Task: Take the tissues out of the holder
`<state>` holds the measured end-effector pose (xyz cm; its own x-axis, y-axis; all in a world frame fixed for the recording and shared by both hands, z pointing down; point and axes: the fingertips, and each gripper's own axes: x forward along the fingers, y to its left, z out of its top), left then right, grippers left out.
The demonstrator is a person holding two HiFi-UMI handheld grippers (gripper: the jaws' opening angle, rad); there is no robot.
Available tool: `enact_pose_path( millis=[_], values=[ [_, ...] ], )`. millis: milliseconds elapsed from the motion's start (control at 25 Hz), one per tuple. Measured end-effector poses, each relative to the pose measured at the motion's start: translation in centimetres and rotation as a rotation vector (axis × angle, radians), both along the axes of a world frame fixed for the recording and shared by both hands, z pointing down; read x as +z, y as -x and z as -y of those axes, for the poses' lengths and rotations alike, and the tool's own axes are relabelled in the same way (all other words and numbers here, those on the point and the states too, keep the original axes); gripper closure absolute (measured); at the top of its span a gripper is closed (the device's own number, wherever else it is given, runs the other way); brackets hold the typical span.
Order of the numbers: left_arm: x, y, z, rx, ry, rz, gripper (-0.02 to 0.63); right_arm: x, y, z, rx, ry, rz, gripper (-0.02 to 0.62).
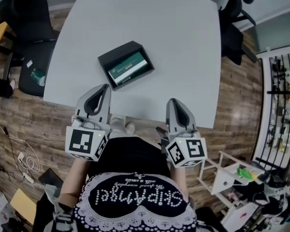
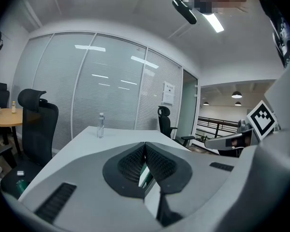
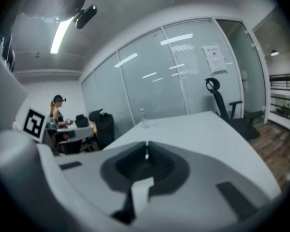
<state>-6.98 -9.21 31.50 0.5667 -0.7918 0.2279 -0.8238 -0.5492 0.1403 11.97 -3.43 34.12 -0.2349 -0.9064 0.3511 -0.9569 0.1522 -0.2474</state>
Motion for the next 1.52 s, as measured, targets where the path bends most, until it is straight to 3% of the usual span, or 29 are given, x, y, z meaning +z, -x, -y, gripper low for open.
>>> enact_pose_path(
  millis=[560, 1120, 1520],
  values=[
    [1.8, 2.3, 6.7, 0.038, 0.022, -0.004, 0.577, 1.0, 1.9, 6.1, 0.05, 0.011, -0.006, 0.56],
    [4.4, 2.3, 8.0, 0.035, 0.098, 0.008, 0.577, 2.7, 1.1, 7.8, 0.067, 0.067, -0.003, 0.56],
    [5.5, 1.8, 7.4, -0.009, 0.136, 0.053, 0.577, 4.1, 0.7, 9.2, -0.009, 0.099, 0.019, 0.56]
  ],
)
